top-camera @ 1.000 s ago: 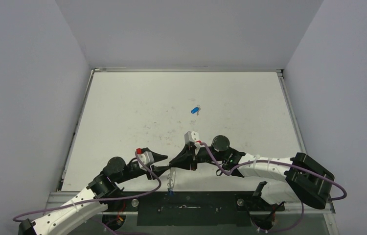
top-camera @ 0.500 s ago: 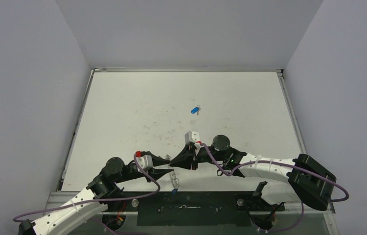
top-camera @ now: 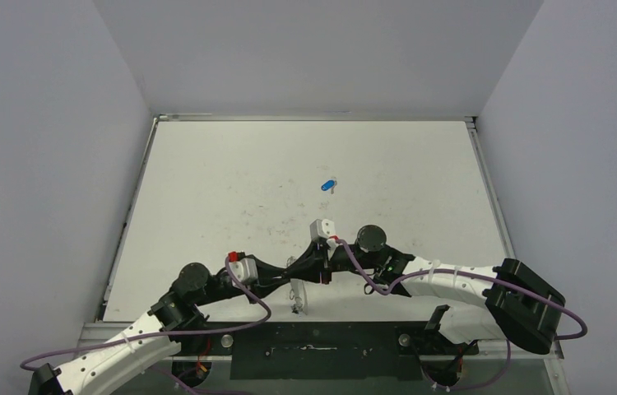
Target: Put the keys on the keyring
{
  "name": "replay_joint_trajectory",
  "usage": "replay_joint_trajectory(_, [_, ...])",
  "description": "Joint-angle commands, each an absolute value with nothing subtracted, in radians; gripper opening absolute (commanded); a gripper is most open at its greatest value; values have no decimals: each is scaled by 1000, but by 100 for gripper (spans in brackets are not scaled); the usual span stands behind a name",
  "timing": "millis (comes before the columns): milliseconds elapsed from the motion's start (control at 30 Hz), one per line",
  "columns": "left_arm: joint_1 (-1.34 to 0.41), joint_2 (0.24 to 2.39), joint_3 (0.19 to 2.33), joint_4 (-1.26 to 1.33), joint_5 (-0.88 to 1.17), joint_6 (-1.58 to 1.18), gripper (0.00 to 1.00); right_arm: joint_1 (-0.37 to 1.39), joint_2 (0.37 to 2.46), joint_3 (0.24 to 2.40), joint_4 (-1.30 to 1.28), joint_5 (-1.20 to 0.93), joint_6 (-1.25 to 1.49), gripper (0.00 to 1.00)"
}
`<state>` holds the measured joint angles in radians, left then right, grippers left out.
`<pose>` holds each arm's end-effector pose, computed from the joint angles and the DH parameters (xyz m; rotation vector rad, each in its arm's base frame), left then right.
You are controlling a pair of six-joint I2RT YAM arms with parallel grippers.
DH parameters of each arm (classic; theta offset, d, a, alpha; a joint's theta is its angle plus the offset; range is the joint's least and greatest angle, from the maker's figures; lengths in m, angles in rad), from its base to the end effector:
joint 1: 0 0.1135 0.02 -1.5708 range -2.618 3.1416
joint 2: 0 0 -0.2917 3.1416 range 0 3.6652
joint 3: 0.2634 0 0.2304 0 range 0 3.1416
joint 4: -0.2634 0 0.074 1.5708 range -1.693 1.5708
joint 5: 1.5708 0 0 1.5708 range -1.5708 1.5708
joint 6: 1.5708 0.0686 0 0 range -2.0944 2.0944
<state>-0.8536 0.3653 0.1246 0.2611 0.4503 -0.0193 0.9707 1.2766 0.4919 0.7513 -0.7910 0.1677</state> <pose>0.0522 -0.1053 0.2257 0.9931 1.3151 -1.0254 0.1051 0.2400 0.2738 -1.2848 1.2851 1.4709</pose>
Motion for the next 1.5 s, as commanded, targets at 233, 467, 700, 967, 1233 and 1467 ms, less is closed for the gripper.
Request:
replay_joint_trajectory(233, [-852, 303, 149, 335, 425, -40, 0, 983, 1250, 544, 761, -805, 125, 0])
replay_joint_trajectory(467, [-851, 285, 151, 298, 412, -52, 0, 983, 1255, 550, 720, -783, 112, 25])
replay_joint_trajectory(700, [-852, 297, 166, 247, 408, -39, 0, 984, 1172, 533, 658, -709, 59, 53])
replay_joint_trajectory(967, [-851, 301, 198, 181, 386, -12, 0, 961, 980, 479, 561, -503, 19, 100])
replay_joint_trajectory(1233, [-852, 291, 203, 158, 340, -41, 0, 940, 824, 485, 312, -116, 157, 100])
replay_joint_trajectory(1467, [-851, 291, 208, 131, 312, -70, 0, 922, 833, 567, -49, 270, 360, 100])
